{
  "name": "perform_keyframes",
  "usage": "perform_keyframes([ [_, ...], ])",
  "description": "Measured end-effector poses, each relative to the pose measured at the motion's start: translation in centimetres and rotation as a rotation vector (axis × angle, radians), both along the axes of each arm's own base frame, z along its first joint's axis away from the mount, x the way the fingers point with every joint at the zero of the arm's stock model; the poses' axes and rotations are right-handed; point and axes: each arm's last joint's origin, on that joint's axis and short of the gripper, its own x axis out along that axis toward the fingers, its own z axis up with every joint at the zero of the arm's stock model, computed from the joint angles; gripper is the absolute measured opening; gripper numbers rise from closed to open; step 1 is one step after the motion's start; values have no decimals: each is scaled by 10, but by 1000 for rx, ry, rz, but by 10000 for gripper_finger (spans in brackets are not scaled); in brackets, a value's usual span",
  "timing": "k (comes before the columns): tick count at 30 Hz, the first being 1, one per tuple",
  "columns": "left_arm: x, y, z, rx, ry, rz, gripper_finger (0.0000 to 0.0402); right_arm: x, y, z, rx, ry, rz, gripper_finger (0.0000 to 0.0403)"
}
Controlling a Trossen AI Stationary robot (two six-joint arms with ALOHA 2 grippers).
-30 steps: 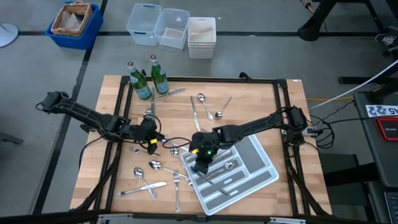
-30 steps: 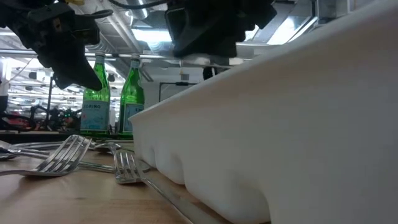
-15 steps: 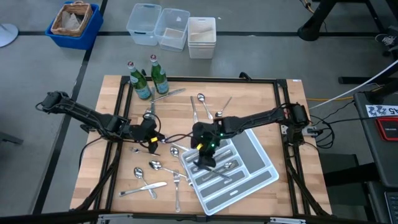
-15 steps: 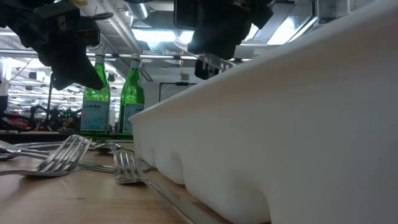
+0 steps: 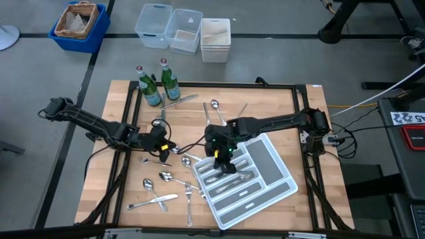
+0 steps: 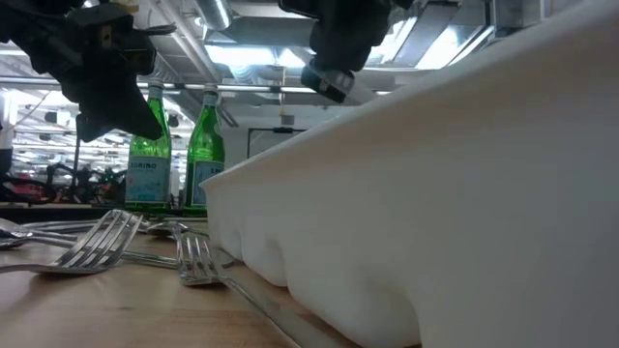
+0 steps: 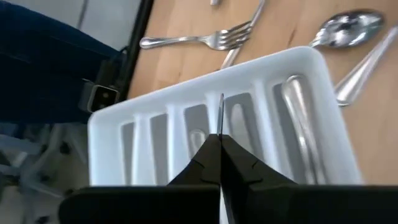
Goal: Sort silverware
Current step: Put the silver table knife into the white silverware tray
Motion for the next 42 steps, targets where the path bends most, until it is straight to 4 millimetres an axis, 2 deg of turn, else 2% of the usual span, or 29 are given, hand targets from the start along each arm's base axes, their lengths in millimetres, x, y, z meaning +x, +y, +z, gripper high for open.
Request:
perform_keyframes([
  [17, 0, 1, 0, 14, -4, 16, 29, -5, 0, -2, -33, 29, 39, 0],
  [23, 0, 1, 0, 16, -5, 19, 29, -3, -1, 21, -105, -41, 90, 0],
  [27, 0, 1, 0, 16, -5, 19, 29, -2, -2, 28, -181, -90, 109, 0],
  [36, 0, 1, 0, 15, -5, 19, 29, 4, -2, 3, -235, -7, 143, 0],
  [42, 0, 1, 0, 11, -5, 23, 29, 7, 11, -7, -219, 3, 181, 0],
])
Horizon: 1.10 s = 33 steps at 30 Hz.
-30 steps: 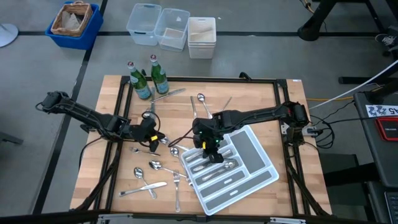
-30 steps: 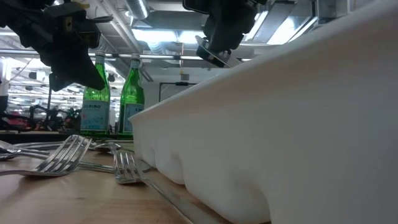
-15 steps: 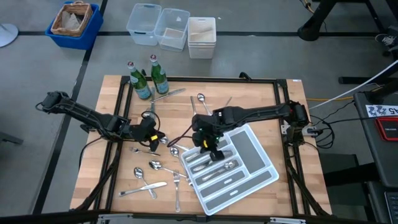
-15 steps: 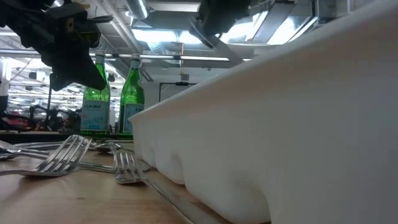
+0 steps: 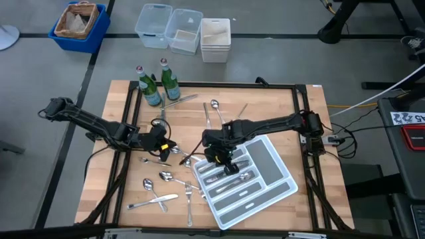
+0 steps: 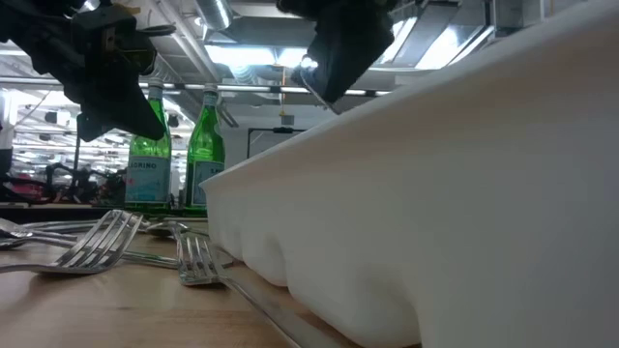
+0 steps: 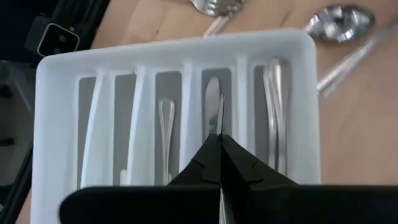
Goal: Sort silverware
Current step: Put the silver table knife into the white silverware tray
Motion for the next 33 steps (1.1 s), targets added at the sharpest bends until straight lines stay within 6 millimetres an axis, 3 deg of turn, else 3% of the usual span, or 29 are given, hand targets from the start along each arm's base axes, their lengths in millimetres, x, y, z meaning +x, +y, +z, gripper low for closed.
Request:
perform_keyframes([
  [20, 0, 0, 0, 11, 3, -8, 29, 22, 34, -78, -20, 73, 85, 1],
  [33, 0, 0, 0, 11, 3, -9, 29, 25, 35, -83, -67, 51, 73, 46],
])
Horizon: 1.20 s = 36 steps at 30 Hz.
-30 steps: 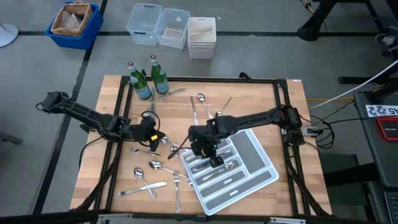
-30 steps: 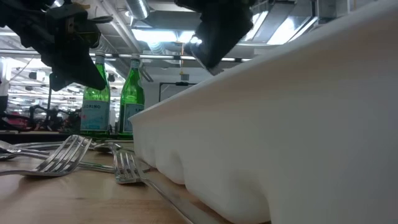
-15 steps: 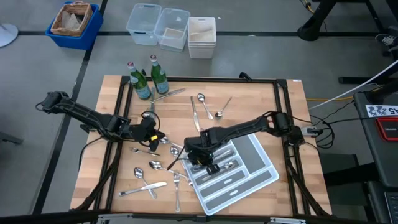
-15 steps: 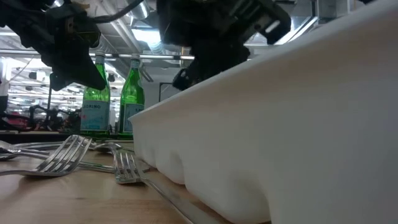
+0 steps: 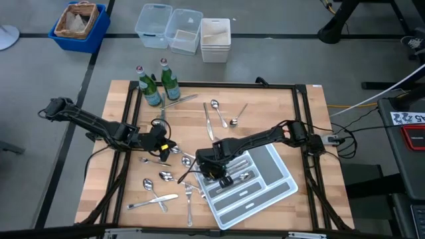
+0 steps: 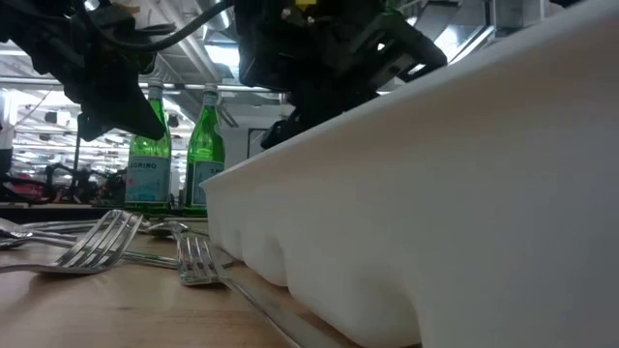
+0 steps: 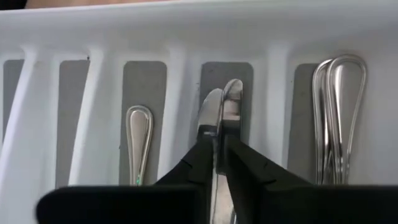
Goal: Sort silverware
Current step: Put the silver table knife into the white silverware tray, then put the silver spoon into the white silverware tray
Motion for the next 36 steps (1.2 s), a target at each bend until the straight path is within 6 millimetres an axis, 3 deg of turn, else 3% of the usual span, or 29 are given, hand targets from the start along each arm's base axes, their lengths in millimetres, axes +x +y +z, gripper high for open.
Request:
perform_keyframes([
  [7, -1, 0, 2, 1, 0, -40, 29, 3, 1, 2, 36, 22, -118, 74],
  [13, -8, -1, 16, -61, 8, -113, 29, 7, 1, 20, 78, 63, -251, 76],
  [22, -28, 11, 36, -109, 132, -6, 29, 16, 1, 84, 73, -31, -267, 76],
  [32, -27, 13, 34, -156, 159, 58, 29, 12, -11, 164, 31, -203, -327, 76],
  [36, -26, 13, 30, -193, 192, 111, 29, 4, -14, 178, 17, -239, -343, 76],
])
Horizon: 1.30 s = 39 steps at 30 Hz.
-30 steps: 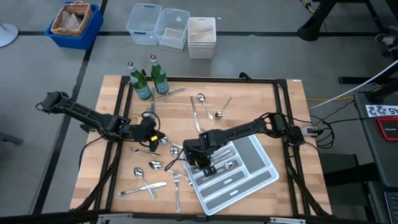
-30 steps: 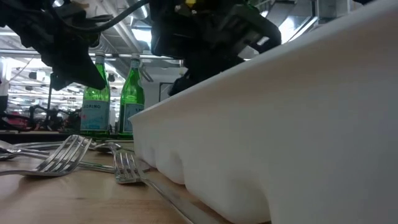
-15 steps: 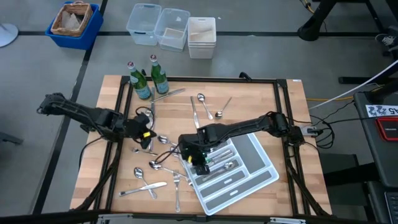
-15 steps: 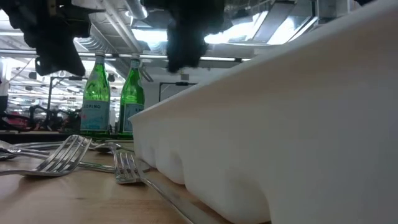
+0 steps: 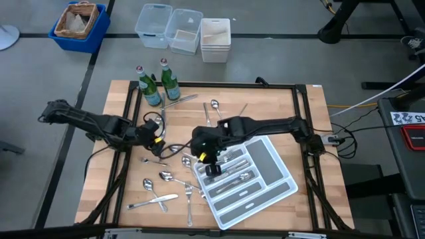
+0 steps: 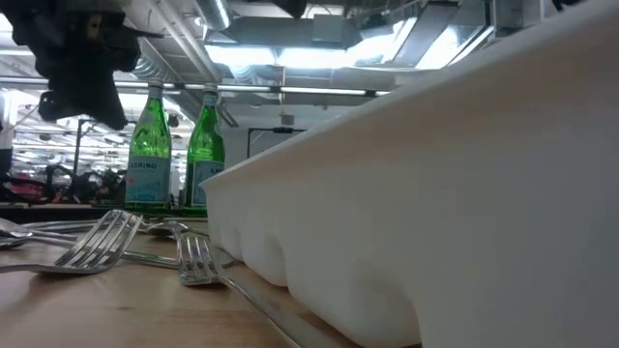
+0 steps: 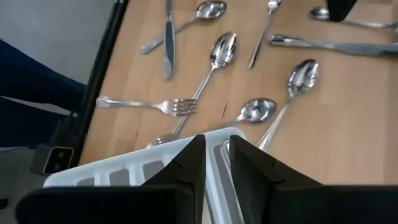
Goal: Sort silverware
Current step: Put the silver spoon into the white silverware tray
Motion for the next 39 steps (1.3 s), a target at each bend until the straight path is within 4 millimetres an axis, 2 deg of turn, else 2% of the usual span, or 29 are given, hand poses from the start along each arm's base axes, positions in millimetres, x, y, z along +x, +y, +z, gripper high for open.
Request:
perform_keyframes([
  [5, -1, 0, -9, 10, 111, 26, 41, -18, -2, 24, -2, -21, -16, 76],
  [13, 7, 1, -19, -17, 177, 107, 110, -35, -7, 42, -41, -33, -40, 76],
  [17, 14, 3, -26, -41, 217, 189, 126, -41, -9, 42, -75, 12, -47, 76],
  [24, 26, 5, -40, -83, 286, 301, 127, -51, -10, 39, -102, 93, -29, 76],
  [32, 47, 6, -54, -102, 268, 330, 127, -56, -13, 36, -163, 153, -46, 76],
  [39, 54, 6, -69, -141, 343, 373, 127, -61, -15, 34, -210, 202, -62, 76],
])
